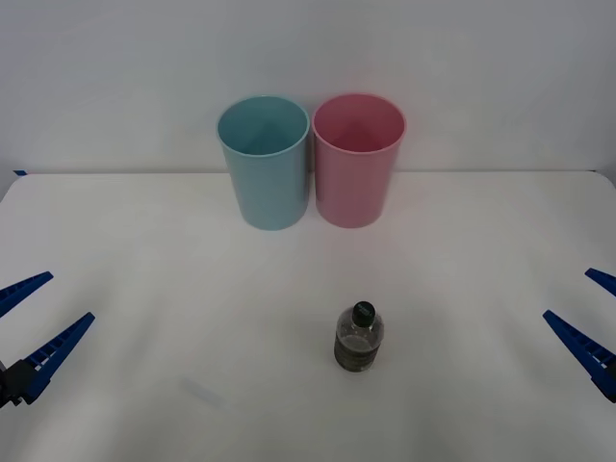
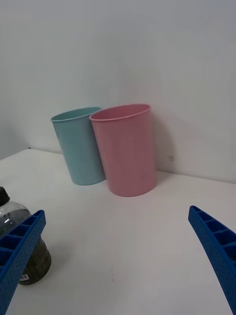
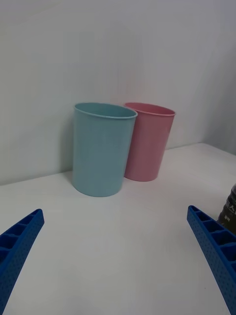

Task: Grasp the object on the table and drop it into the matching bin: aluminum can to the light blue bin, PET bottle to the pink bin.

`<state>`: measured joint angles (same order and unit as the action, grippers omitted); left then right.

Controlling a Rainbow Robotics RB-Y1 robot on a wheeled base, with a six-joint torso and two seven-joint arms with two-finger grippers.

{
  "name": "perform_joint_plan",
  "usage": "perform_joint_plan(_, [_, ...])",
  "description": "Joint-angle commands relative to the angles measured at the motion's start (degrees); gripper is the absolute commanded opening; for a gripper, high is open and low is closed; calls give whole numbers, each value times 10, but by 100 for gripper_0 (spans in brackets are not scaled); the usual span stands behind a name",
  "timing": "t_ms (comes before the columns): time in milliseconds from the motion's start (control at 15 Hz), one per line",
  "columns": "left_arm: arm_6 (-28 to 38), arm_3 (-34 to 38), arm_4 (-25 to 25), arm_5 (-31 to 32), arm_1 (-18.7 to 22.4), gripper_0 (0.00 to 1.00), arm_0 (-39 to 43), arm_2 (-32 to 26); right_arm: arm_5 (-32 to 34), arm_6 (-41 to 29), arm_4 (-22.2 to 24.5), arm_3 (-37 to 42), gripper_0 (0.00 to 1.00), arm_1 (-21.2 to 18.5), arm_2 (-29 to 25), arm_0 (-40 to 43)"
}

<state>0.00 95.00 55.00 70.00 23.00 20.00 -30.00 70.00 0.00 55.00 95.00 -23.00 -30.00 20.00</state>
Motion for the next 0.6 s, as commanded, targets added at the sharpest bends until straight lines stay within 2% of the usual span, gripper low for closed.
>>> perform_joint_plan(67, [0,0,0,0,0,100,0,0,0,0,0,0,100,0,0,0])
perform_joint_plan(267, [0,0,0,0,0,100,0,0,5,1,0,-3,100,19,-1,-4])
perform_joint_plan(600, [0,0,0,0,0,100,0,0,4,9,-2,-1,100,9,23,-8])
